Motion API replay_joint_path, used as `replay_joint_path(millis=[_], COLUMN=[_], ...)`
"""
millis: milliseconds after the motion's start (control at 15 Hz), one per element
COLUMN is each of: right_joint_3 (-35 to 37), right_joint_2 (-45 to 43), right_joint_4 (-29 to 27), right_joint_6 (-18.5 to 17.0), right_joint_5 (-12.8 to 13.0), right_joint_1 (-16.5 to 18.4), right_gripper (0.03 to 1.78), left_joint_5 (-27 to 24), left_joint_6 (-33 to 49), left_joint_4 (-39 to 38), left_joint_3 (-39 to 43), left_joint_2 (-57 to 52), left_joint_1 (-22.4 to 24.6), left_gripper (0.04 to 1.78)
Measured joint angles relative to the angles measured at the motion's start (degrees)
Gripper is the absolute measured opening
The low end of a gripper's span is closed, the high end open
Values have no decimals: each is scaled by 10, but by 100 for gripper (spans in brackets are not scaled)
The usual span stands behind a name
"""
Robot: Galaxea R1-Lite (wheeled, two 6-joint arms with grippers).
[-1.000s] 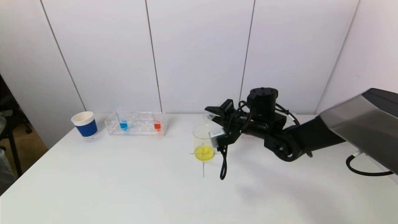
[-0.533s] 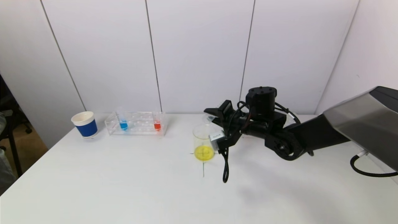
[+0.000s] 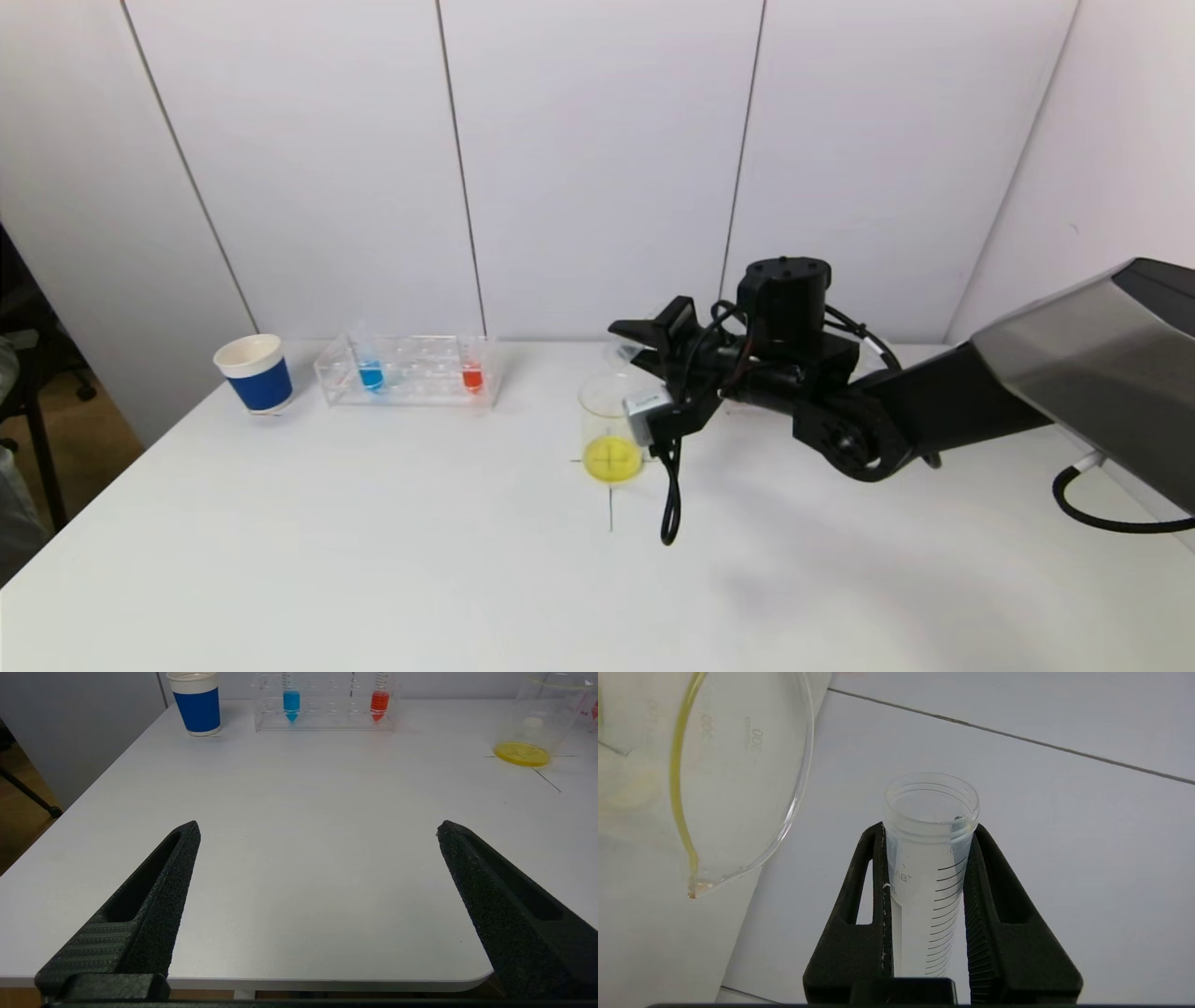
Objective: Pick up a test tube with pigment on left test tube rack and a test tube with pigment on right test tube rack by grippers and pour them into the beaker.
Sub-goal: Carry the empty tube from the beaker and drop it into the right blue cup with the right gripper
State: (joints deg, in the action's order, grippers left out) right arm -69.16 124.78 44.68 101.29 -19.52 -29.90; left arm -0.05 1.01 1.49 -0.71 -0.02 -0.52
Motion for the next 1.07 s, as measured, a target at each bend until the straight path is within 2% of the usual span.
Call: replay_joint_path(millis=[67, 133, 267, 400, 533, 800, 933, 1067], right_joint_3=[0, 1, 1, 3, 11, 33, 34, 34], right_joint_2=[-1, -2, -4, -8, -13, -30, -37, -47], right_joint_4=[7, 21, 65, 112, 143, 152, 147, 133], right_joint_6=[-31, -76, -192, -312, -410, -600, -684, -747], right_joint_5=[0, 4, 21, 49, 84, 190, 233, 269], right_joint_1=[-2, -5, -13, -19, -22, -52, -68, -77], right_gripper=[49, 49, 49, 49, 49, 49, 49, 49], left_joint_5=[0, 0, 0, 0, 0, 0, 0, 0], left_joint_6=[0, 0, 0, 0, 0, 0, 0, 0], left_joint_4=[0, 0, 0, 0, 0, 0, 0, 0], left_joint_3=[0, 0, 0, 0, 0, 0, 0, 0], left_joint_2=[0, 0, 0, 0, 0, 0, 0, 0], left_joint_1=[0, 0, 0, 0, 0, 0, 0, 0], left_gripper=[177, 177, 177, 177, 177, 177, 177, 177])
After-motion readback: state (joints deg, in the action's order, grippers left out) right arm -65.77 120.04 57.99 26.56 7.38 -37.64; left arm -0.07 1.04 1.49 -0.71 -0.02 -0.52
